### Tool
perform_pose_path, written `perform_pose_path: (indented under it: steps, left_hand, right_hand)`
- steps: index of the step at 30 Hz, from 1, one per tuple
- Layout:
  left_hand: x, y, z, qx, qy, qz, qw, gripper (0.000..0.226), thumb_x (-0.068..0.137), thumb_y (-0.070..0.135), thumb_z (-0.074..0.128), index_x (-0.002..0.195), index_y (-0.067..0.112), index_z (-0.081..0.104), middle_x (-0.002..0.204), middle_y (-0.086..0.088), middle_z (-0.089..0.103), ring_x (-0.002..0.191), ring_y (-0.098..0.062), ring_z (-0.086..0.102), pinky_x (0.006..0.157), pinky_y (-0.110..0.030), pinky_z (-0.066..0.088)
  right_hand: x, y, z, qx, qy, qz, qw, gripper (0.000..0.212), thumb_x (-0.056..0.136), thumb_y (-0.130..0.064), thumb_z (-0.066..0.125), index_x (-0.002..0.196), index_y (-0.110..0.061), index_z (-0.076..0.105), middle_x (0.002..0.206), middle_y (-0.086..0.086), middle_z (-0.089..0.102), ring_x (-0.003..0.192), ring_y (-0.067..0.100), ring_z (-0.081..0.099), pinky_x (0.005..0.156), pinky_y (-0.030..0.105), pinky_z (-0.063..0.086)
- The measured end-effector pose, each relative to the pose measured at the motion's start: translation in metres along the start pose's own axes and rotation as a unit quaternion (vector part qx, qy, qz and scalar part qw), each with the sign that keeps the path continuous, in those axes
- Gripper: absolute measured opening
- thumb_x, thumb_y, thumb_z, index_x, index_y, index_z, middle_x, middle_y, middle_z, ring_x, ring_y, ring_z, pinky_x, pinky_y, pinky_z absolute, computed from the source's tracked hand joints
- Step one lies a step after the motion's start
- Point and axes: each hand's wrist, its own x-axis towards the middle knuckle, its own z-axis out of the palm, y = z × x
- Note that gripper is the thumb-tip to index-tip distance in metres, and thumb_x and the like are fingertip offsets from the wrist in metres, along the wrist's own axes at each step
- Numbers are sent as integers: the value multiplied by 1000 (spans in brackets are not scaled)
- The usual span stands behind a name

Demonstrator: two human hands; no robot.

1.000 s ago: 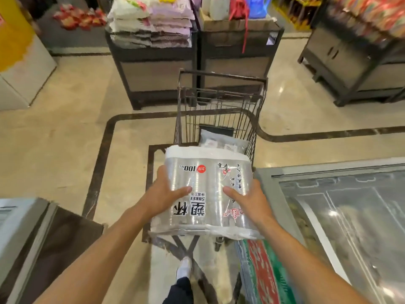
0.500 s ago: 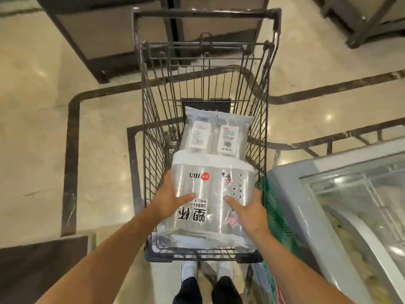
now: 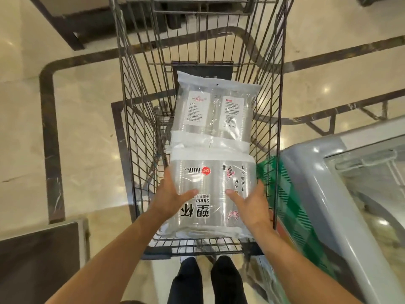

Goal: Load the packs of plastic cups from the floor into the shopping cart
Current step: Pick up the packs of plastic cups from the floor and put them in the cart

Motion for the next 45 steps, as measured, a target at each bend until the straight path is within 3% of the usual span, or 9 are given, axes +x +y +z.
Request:
perform_pose_path:
  steps: [6,10,15,23,28,32,36,40,45]
  left_hand:
    - [-3,5,-20,36,-13,-22,999,132,62,89,82,162,34,16,151,-8,58,131,-31,64,105,-60,57]
    - [-52,75,-56,181,8,59,982,97,90,78,63,165,32,23,144,3,57,132,-23,56,113,-50,48]
    - [-123,177,-89,407,45,180,894,84,106,67,39,172,20,16,170,-16,35,154,-36,36,124,-50,35]
    - [-232,304,-120,515,130,391,752,75,106,56,50,168,19,28,169,-22,36,158,-41,32,127,-56,27]
    - [-295,344,-126,530,127,518,659,70,103,55,54,160,16,45,161,-24,47,149,-44,43,121,-56,35]
    - [-345,362,-100,527,85,607,589,68,99,51,60,155,15,52,153,-24,54,142,-45,50,116,-58,40]
    - [-421,366,-43,496,23,697,518,66,101,51,58,157,17,52,154,-22,55,144,-45,50,117,-61,39]
    - [-514,350,27,455,-44,768,449,68,101,51,32,153,15,57,150,-23,60,137,-46,57,114,-62,44]
    - [-640,305,103,393,-108,843,350,58,108,43,47,160,17,47,159,-21,50,146,-44,47,121,-61,36]
  right_hand:
    - [-33,-29,-19,-150,64,-80,983,96,96,-49,73,163,-3,23,156,20,45,141,33,48,115,41,42]
    - [-65,-62,-57,-199,82,-165,963,63,104,-45,62,152,-8,42,141,13,53,130,30,53,107,44,48]
    - [-122,-109,-121,-266,142,-261,917,48,108,-41,53,143,-8,53,136,16,58,123,34,56,101,46,50]
    - [-252,-150,-195,-322,316,-299,841,45,102,-35,58,138,-9,61,144,19,59,132,39,55,115,54,43]
    - [-339,-130,-231,-332,399,-227,824,48,101,-32,53,140,-5,61,146,22,58,137,41,52,122,57,34]
    - [-419,-91,-253,-307,465,-124,821,61,99,-40,33,145,-8,58,147,19,58,139,37,51,124,56,32]
    - [-506,-19,-261,-283,529,-21,800,60,97,-41,36,140,-7,61,140,18,63,132,39,56,120,56,37]
    - [-595,63,-253,-257,562,95,780,64,96,-43,36,141,-4,60,142,19,63,134,39,56,120,57,37]
    - [-712,162,-220,-228,587,227,743,63,99,-43,34,140,-5,63,142,19,63,135,39,55,120,57,37]
